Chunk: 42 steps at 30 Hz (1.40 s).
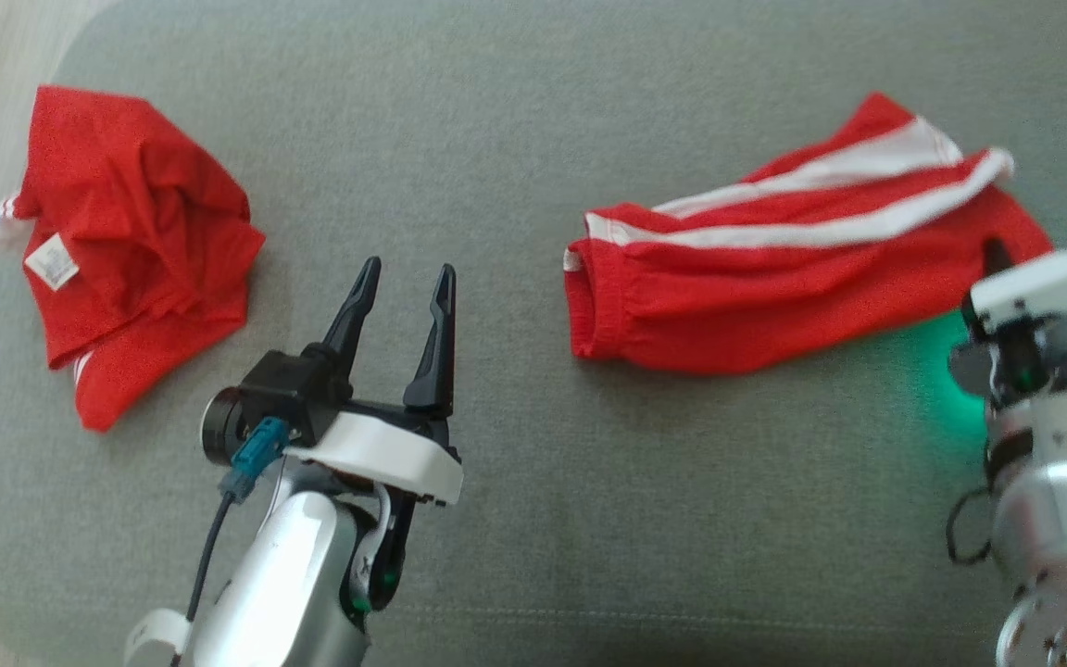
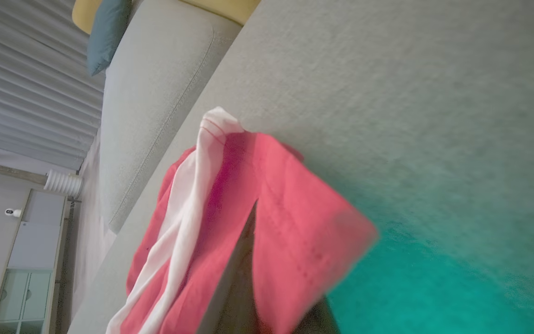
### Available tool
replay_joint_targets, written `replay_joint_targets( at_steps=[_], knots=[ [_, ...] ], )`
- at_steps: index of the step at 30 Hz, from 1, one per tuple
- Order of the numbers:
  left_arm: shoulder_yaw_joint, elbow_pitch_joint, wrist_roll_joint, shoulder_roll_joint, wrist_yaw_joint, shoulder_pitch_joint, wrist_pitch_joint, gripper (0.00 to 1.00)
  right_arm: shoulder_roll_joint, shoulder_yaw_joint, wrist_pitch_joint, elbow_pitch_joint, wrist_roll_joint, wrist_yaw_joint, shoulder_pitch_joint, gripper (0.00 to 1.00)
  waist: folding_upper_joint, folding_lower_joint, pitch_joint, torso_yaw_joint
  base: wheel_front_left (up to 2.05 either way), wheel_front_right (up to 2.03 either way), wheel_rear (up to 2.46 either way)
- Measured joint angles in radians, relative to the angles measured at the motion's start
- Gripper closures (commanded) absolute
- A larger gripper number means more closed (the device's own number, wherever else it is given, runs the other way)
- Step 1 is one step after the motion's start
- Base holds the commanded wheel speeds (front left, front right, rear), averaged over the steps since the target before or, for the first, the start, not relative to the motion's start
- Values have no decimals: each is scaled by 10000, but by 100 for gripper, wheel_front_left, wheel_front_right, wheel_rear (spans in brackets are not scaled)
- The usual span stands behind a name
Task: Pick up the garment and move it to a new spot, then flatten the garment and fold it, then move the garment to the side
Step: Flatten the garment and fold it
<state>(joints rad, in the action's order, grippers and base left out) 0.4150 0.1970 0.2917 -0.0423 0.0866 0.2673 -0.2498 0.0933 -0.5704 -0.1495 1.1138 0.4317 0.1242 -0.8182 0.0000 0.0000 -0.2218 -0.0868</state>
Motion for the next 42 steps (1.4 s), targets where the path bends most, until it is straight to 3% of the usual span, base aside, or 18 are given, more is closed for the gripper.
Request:
replay_joint_targets(
  at_steps=[7, 12, 18, 24, 29, 30, 35, 42],
  knots=[
    [-35, 2, 0, 0, 0, -329, 0, 0, -263, -700, -163, -1187, 255, 0, 1338, 100, 0, 0, 562, 315, 0, 0, 0],
    [40, -10, 2, -4, 2, -706, 0, 0, -414, -1611, -817, -3149, 332, 0, 2241, 100, 0, 0, 898, 382, 0, 0, 0],
    [199, -19, 4, -6, 0, -713, 0, 0, -431, -1306, -1139, -3722, 407, 0, 2294, 100, 0, 0, 825, 188, 0, 0, 0],
    [209, 0, 4, -8, -2, -691, 0, 0, -437, 228, -570, -4054, 878, 0, 2297, 100, 0, 0, 768, -94, 0, 0, 0],
    [196, 46, 4, -8, 0, -698, 0, 0, -435, 2138, -295, -4635, 2054, -2, 2505, 100, 0, 0, 946, -261, 0, 0, 0],
    [196, 46, 4, -8, 0, -698, 0, 0, -435, 2138, -295, -4635, 2054, -2, 2505, 100, 0, 0, 946, -261, 0, 0, 0],
    [136, 90, 2, -8, 12, -765, 0, 0, -435, 4080, -169, -5576, 3179, -2, 3531, 100, 0, 0, 1210, -330, 0, 0, 0],
    [-6, 188, 0, -10, 12, -1003, 0, 0, -435, 6034, -123, -6880, 3992, -2, 4934, 100, 0, 0, 1492, -312, 0, 0, 0]
  ],
)
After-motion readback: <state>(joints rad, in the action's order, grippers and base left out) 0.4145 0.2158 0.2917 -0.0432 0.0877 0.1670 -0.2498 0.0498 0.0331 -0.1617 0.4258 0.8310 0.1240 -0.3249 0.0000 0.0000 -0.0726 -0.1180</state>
